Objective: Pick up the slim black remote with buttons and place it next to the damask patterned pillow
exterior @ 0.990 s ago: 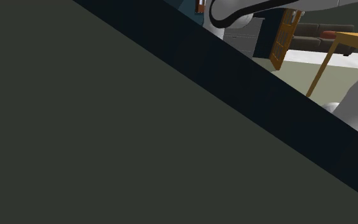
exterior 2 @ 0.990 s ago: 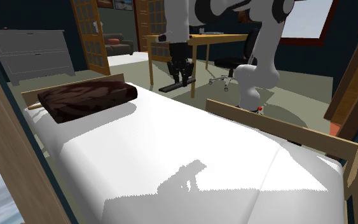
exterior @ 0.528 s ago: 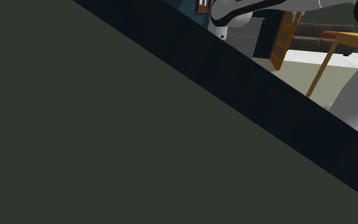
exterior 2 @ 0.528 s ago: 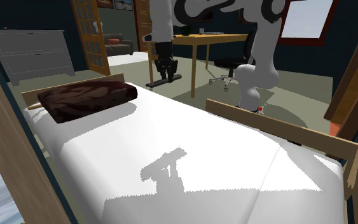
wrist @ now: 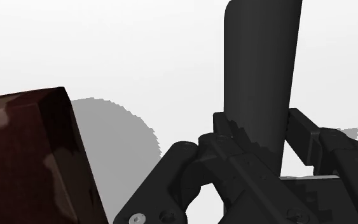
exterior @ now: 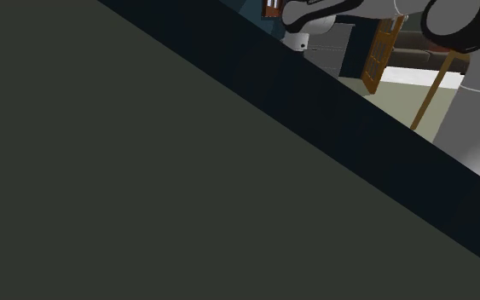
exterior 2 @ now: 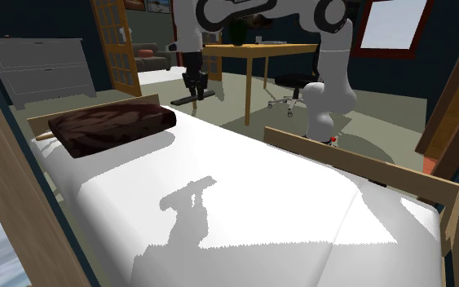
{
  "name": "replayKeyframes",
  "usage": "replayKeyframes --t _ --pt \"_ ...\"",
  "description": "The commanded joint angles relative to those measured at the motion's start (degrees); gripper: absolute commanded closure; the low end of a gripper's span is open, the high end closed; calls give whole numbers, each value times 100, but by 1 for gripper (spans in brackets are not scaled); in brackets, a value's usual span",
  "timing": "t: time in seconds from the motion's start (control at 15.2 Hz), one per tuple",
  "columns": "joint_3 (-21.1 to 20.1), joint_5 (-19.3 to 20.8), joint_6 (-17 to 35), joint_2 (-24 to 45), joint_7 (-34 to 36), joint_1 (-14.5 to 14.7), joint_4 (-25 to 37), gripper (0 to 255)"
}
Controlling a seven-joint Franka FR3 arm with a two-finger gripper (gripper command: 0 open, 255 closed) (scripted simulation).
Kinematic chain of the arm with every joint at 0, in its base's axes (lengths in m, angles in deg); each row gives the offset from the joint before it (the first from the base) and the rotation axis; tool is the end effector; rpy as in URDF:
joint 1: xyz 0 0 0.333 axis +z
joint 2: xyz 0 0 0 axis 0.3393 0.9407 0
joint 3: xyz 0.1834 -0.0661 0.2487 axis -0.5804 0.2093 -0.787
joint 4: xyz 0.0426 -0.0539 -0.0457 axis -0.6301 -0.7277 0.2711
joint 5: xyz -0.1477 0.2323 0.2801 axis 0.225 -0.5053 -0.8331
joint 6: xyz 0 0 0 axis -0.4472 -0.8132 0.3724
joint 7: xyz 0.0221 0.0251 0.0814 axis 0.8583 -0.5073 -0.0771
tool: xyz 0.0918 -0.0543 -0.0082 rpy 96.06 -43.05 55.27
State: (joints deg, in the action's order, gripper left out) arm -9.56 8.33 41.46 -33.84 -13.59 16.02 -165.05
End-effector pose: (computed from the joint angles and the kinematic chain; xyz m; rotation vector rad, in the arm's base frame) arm 0.5470 -0.1902 0.5182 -3.0278 -0.4566 0.0346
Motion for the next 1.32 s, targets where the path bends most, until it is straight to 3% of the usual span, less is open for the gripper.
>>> replayKeyframes --t 0.0,0.13,1.25 --pt "117 -96 -138 356 -283 -156 460 255" --pt "193 -185 -249 653 -495 -297 838 255" --pt "158 -278 997 834 -611 -286 -241 255"
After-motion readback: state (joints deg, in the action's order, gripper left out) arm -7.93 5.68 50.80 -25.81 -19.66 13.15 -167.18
